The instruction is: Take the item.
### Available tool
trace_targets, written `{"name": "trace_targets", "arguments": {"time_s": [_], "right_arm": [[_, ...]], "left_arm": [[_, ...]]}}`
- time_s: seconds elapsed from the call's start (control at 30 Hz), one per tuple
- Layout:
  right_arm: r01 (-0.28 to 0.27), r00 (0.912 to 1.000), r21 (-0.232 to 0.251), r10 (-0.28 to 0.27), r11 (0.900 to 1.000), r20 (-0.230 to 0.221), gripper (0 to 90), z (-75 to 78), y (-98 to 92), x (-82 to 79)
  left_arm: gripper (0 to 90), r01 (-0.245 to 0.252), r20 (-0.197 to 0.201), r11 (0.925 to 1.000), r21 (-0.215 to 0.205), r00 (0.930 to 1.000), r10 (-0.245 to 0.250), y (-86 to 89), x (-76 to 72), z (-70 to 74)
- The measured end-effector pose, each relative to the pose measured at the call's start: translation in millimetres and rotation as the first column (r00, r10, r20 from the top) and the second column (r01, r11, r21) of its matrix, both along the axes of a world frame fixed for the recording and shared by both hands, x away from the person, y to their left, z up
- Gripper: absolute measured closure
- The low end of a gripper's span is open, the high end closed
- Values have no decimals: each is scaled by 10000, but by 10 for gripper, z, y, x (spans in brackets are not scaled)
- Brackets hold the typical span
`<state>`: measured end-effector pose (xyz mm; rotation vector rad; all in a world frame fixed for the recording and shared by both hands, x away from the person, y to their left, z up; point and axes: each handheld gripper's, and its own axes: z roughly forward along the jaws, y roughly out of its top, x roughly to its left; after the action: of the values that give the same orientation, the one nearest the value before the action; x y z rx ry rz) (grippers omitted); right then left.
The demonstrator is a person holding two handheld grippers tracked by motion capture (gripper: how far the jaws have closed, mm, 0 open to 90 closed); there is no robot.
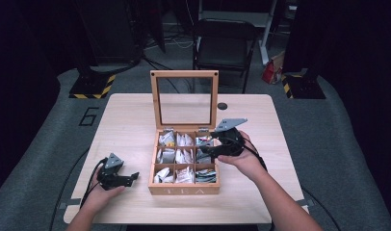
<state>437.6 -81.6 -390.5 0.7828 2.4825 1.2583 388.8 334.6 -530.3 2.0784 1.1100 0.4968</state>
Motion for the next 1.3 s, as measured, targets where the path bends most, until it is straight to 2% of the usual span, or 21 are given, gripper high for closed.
{"name": "trace_targets", "arguments": {"time_s": [0.1, 0.17, 0.43, 0.5, 0.57, 0.6, 0.67, 0.8, 0.93, 0.97, 1.1, 1.13, 1.3], "right_arm": [[-116, 9999, 66, 116, 9999, -48, 291, -9, 51, 16], [-183, 9998, 87, 183, 9998, -64, 290, -9, 88, 23], [-442, 9990, -4, 442, 9990, -95, 292, -25, 232, 57], [-524, 9986, -25, 523, 9986, -60, 302, -33, 261, 67], [-562, 9984, -24, 562, 9984, -46, 311, -41, 291, 70], [-642, 9979, -43, 642, 9979, -1, 314, -44, 305, 77], [-691, 9976, -63, 691, 9976, -29, 319, -46, 336, 85], [-787, 9969, 33, 787, 9969, 17, 329, -45, 389, 101], [-930, 9957, 68, 930, 9956, -20, 340, -54, 450, 120], [-981, 9952, 75, 982, 9951, -20, 353, -61, 483, 128], [-1049, 9945, 99, 1049, 9944, -22, 368, -76, 528, 136], [-1117, 9937, 73, 1117, 9937, -45, 373, -81, 538, 139], [-1264, 9920, 50, 1264, 9920, -7, 399, -108, 605, 162]], "left_arm": [[142, 44, -86, 10000, 11, 10000, -44, 3, -1, 6], [141, -13, 48, 10000, -23, 10000, 13, -1, 2, -4], [141, 29, -25, 10000, 23, 10000, -29, 3, 1, 3], [141, -12, 62, 10000, -24, 10000, 13, -1, 2, -5], [142, 49, -63, 10000, 31, 10000, -49, 4, 1, 5], [141, -16, 58, 10000, -28, 10000, 17, -1, 2, -5], [141, 58, -66, 10000, 52, 10000, -58, 6, 1, 7], [141, -10, 56, 10000, -20, 10000, 10, -1, 2, -5], [141, 59, -74, 10000, 36, 10000, -58, 5, 1, 6], [141, -15, 58, 10000, -9, 10000, 15, -1, 2, -4], [141, 38, -42, 10000, 34, 10000, -38, 4, 0, 5], [141, -15, 65, 10000, -11, 10000, 15, -1, 2, -5], [141, 25, -31, 10000, 16, 10000, -25, 2, 1, 3]]}}
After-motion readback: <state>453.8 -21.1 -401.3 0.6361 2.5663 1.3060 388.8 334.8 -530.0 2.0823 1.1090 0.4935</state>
